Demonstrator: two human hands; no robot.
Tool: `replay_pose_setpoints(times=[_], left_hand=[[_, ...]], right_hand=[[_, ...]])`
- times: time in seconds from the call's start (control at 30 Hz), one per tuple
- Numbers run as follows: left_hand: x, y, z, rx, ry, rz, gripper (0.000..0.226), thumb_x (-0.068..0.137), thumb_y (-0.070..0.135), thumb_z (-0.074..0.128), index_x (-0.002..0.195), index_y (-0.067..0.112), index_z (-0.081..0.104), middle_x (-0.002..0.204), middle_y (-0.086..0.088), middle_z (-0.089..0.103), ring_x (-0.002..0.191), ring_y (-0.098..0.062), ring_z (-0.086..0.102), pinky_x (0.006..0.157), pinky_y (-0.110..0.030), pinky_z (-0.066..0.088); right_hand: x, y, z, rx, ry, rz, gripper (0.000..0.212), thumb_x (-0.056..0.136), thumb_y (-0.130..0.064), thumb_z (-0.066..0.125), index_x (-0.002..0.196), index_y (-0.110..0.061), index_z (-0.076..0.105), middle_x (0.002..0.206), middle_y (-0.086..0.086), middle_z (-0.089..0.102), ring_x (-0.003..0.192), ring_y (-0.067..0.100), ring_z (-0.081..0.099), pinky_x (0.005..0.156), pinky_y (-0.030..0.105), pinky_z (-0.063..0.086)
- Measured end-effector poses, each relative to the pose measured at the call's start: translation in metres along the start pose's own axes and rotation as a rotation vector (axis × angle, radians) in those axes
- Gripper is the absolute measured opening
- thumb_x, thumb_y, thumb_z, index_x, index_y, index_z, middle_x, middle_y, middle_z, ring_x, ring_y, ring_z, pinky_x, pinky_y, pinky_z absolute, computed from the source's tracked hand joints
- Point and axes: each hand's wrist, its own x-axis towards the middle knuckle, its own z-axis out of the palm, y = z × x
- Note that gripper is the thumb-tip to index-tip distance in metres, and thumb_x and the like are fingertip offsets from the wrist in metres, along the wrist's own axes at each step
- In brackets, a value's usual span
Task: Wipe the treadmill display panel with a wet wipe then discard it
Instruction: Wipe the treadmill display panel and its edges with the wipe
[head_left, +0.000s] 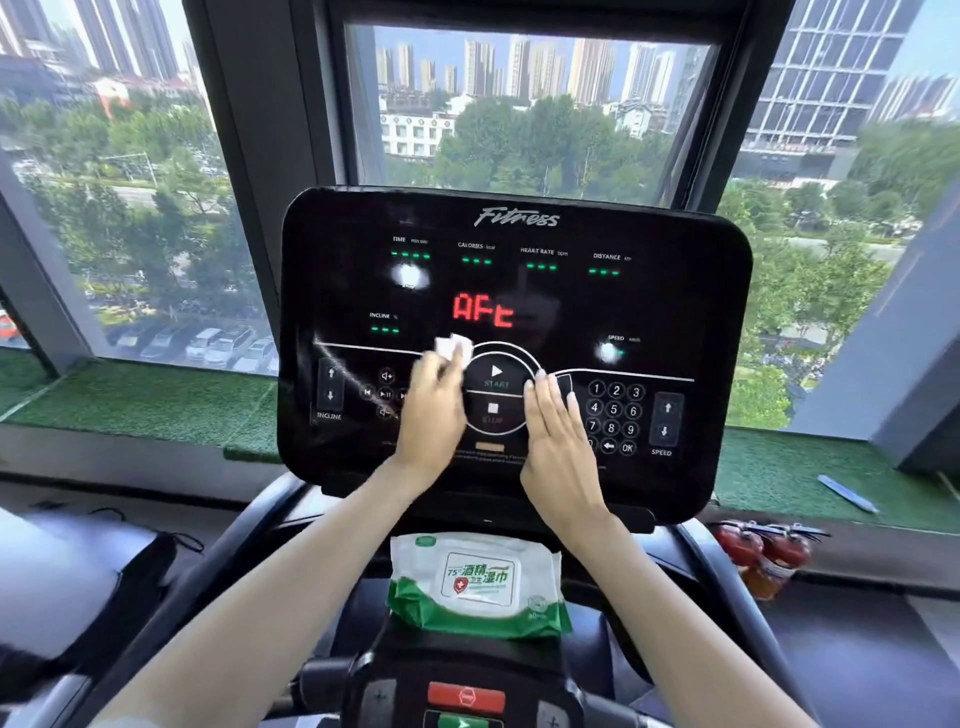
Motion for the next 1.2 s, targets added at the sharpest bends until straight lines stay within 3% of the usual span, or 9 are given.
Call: replay_pose_setpoints(times=[0.1, 0.3, 0.47, 0.67, 0.83, 0.93, 1.0, 1.1, 1.2], left_hand=[[-0.010, -0.007, 0.000, 0.134, -0.315, 0.492, 0.070, 0.071, -0.015, 0.058, 0.133, 0.011, 0.042, 0.099, -0.001, 0.039, 0.083, -0.017, 0.043, 0.057, -0.036, 0.054], [0.019, 0.005, 0.001, -0.075, 0.101, -0.152, 0.057, 0.085, -0.010, 0.052, 0.137, 0.011, 0.043, 0.090, -0.004, 0.043, 0.082, -0.019, 0.047, 0.074, -0.025, 0.048], [0.002, 0.012, 0.009, 0.158, -0.466, 0.584, 0.075, 0.066, -0.016, 0.056, 0.135, 0.012, 0.042, 0.101, -0.006, 0.049, 0.090, -0.021, 0.046, 0.060, -0.031, 0.054], [0.029, 0.015, 0.008, -0.017, -0.019, -0.009, 0.051, 0.084, -0.010, 0.048, 0.132, 0.010, 0.051, 0.096, -0.009, 0.048, 0.087, -0.020, 0.046, 0.075, -0.025, 0.047], [0.005, 0.025, 0.004, 0.152, -0.570, 0.605, 0.059, 0.080, -0.007, 0.052, 0.134, 0.014, 0.043, 0.116, -0.008, 0.047, 0.100, -0.024, 0.045, 0.076, -0.033, 0.050], [0.020, 0.022, -0.002, 0.048, -0.370, 0.192, 0.035, 0.096, 0.023, 0.041, 0.129, 0.016, 0.050, 0.108, 0.004, 0.050, 0.099, -0.018, 0.050, 0.072, -0.017, 0.041], [0.028, 0.027, -0.002, 0.006, -0.121, 0.008, 0.042, 0.090, 0.002, 0.047, 0.131, 0.010, 0.050, 0.101, -0.001, 0.048, 0.092, -0.019, 0.050, 0.061, -0.020, 0.042], [0.017, 0.041, 0.014, 0.078, -0.223, 0.227, 0.064, 0.073, -0.015, 0.057, 0.131, 0.010, 0.048, 0.113, -0.004, 0.046, 0.094, -0.020, 0.047, 0.060, -0.034, 0.053], [0.009, 0.044, 0.013, 0.236, -0.505, 0.762, 0.067, 0.066, -0.011, 0.065, 0.128, 0.009, 0.049, 0.116, -0.003, 0.049, 0.093, -0.020, 0.051, 0.062, -0.031, 0.055]], right_hand=[[0.000, 0.003, 0.000, 0.009, 0.005, 0.022, 0.079, 0.061, 0.013, 0.048, 0.138, 0.007, 0.033, 0.147, 0.023, 0.031, 0.139, 0.031, 0.026, 0.113, 0.043, 0.019], [-0.011, 0.009, 0.005, 0.025, 0.025, 0.073, 0.079, 0.061, 0.016, 0.047, 0.139, 0.007, 0.032, 0.148, 0.023, 0.029, 0.141, 0.030, 0.021, 0.114, 0.042, 0.016], [-0.020, 0.015, 0.009, 0.008, 0.012, 0.096, 0.080, 0.058, 0.014, 0.050, 0.137, 0.008, 0.034, 0.146, 0.025, 0.030, 0.138, 0.034, 0.026, 0.112, 0.045, 0.022], [-0.033, 0.024, 0.009, 0.003, 0.007, 0.134, 0.076, 0.061, 0.013, 0.045, 0.136, 0.008, 0.035, 0.146, 0.026, 0.030, 0.139, 0.034, 0.024, 0.113, 0.046, 0.023], [-0.036, 0.028, 0.007, -0.004, 0.012, 0.146, 0.074, 0.062, 0.013, 0.049, 0.135, 0.009, 0.037, 0.145, 0.027, 0.032, 0.138, 0.036, 0.026, 0.112, 0.047, 0.024], [-0.038, 0.032, 0.006, -0.006, 0.017, 0.176, 0.074, 0.061, 0.014, 0.049, 0.134, 0.009, 0.038, 0.144, 0.028, 0.033, 0.137, 0.037, 0.028, 0.111, 0.048, 0.025], [-0.039, 0.033, 0.007, -0.008, 0.009, 0.175, 0.074, 0.061, 0.014, 0.049, 0.134, 0.009, 0.038, 0.144, 0.027, 0.033, 0.137, 0.037, 0.028, 0.111, 0.048, 0.025], [-0.040, 0.037, 0.008, -0.011, -0.004, 0.157, 0.073, 0.062, 0.012, 0.046, 0.135, 0.009, 0.037, 0.145, 0.026, 0.032, 0.137, 0.036, 0.028, 0.112, 0.046, 0.022], [-0.042, 0.042, 0.005, -0.009, 0.006, 0.152, 0.069, 0.067, 0.007, 0.033, 0.136, 0.008, 0.035, 0.146, 0.025, 0.031, 0.138, 0.034, 0.025, 0.113, 0.045, 0.021]])
